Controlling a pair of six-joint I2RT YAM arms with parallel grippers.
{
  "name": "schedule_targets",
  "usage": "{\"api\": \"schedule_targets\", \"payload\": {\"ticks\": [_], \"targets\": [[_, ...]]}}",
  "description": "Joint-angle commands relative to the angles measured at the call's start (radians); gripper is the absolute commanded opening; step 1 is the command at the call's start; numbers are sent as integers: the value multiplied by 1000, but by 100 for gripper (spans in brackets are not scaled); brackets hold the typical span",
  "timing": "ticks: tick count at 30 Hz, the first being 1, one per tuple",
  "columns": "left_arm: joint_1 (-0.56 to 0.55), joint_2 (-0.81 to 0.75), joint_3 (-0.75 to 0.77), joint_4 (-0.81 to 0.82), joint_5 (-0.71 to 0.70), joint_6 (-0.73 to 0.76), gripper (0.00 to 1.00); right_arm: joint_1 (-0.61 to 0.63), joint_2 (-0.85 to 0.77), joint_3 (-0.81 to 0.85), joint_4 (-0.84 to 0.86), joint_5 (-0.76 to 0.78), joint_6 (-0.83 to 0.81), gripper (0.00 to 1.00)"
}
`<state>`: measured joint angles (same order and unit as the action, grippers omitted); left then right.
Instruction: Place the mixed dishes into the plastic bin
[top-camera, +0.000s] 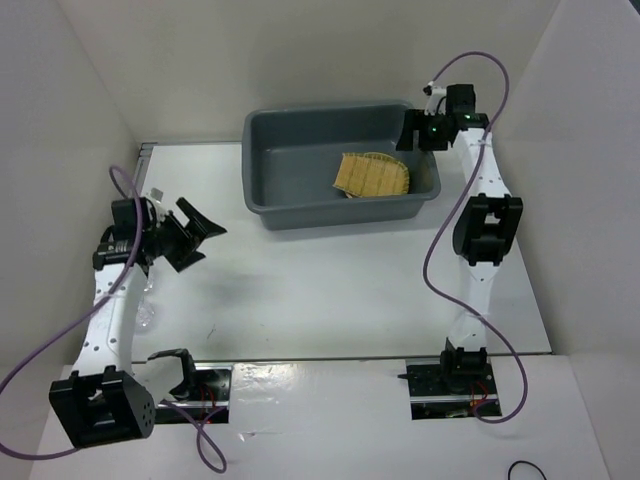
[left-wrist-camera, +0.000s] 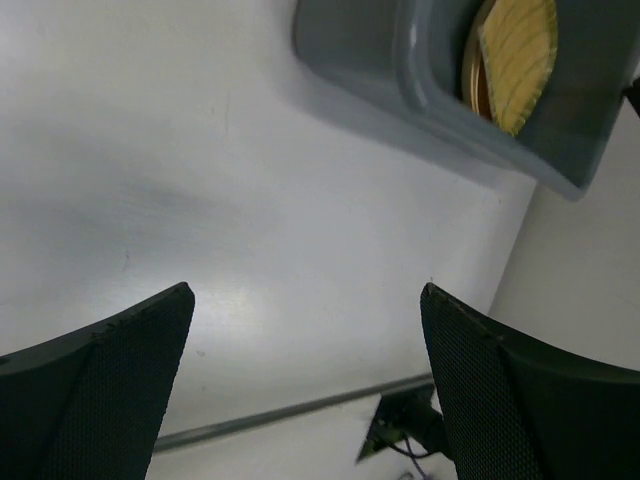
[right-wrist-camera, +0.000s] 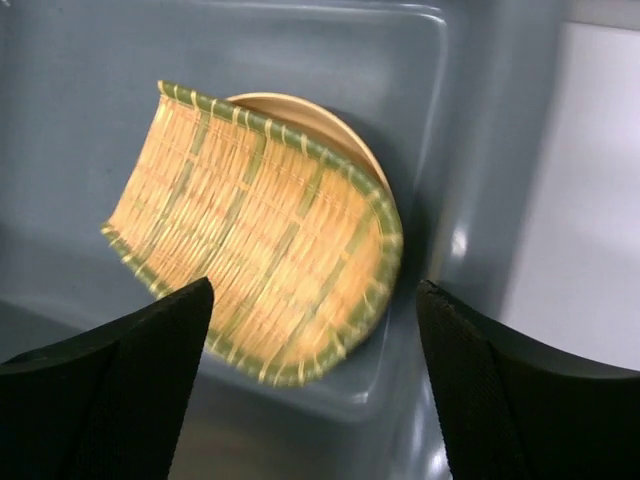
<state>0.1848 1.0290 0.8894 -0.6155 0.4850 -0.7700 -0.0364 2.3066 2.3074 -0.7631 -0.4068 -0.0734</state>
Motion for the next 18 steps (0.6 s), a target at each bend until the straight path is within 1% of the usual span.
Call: {"api": "schedule_targets", "payload": {"ticks": [1,2,3,4,5,6,7,8,9,10,11,12,13,15,16,17,18], "targets": [[27,32,164,-110,-122,129,100,-57,-240,-102,53,2,72,88],[27,32,199,-127,-156,129,100,-57,-287,-141,53,-30,72,88],[27,42,262,-142,-195,129,100,-48,-397,-249,41,-47,38,88],[27,42,293,-173,-242,129,100,-39,-462,-323,41,-59,9,90],[27,57,322,-193,-355,129,100,-22,-534,-406,76,-29,-26,91],[27,77,350,-216,-420,129,100,34,-609,-595,105,18,-107,91],[27,94,394,-275,-497,108,100,74,-782,-705,140,78,-158,93],[27,132,408,-303,-636,63,100,123,-873,-818,230,246,-210,94],[27,153,408,-337,-682,49,100,218,-957,-1023,269,325,-277,95],[37,181,425,-351,-727,29,100,245,-1106,-1108,292,376,-288,95],[47,230,425,-351,-793,-1,100,265,-1168,-1178,292,411,-289,97],[47,259,425,-372,-828,-26,100,286,-1226,-1285,283,439,-301,97],[74,290,437,-372,-859,-50,100,286,-1334,-1328,283,439,-301,97],[106,388,453,-383,-887,-78,100,297,-1439,-1435,271,468,-301,98],[142,420,453,-383,-887,-78,100,297,-1536,-1463,271,468,-301,98],[156,480,453,-383,-869,-69,100,297,-1579,-1486,259,488,-301,98],[156,506,462,-369,-869,-69,100,306,-1616,-1520,242,499,-301,98]]}}
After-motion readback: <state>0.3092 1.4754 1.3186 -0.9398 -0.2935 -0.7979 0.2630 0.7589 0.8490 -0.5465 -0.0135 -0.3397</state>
